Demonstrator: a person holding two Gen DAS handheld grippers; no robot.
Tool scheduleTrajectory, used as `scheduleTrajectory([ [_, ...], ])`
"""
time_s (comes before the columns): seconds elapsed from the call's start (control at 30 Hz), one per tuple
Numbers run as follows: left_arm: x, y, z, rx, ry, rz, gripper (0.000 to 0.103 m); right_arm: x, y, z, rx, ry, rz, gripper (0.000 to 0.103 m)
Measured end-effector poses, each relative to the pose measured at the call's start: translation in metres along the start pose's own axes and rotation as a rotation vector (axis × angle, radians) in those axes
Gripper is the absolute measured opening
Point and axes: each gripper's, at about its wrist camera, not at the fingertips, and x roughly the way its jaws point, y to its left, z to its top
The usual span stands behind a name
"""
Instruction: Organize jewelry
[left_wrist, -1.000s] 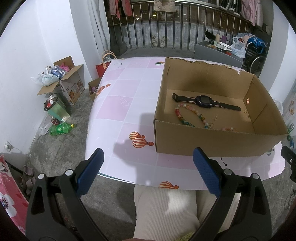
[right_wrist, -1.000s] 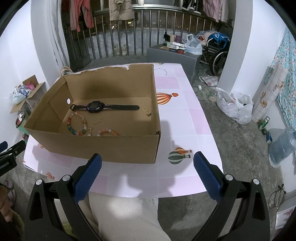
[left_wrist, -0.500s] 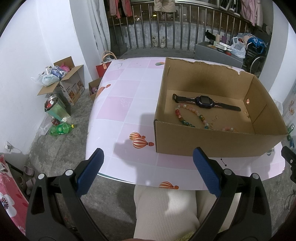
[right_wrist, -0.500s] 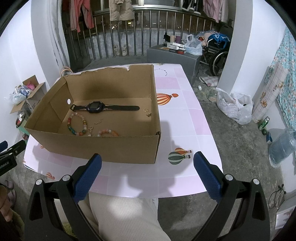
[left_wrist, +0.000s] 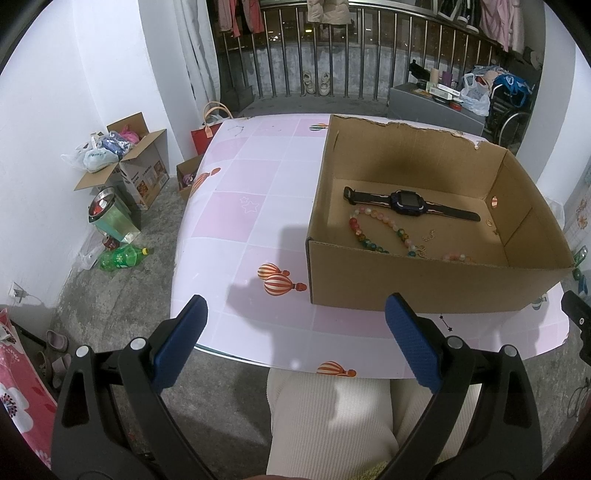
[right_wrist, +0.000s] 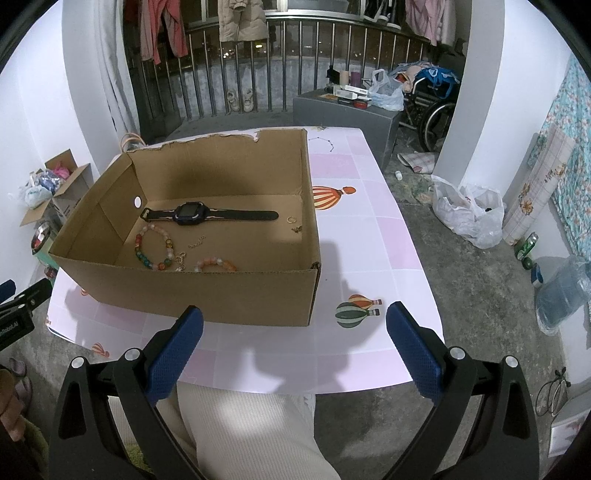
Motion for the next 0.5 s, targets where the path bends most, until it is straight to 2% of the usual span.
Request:
scheduleTrajectory([
  [0.5,0.0002,-0.0012,-0.0007,0.001,0.000,0.000,0.093,0.0001,0.0008,-0.0003,0.000,0.000,-0.001,0.097],
])
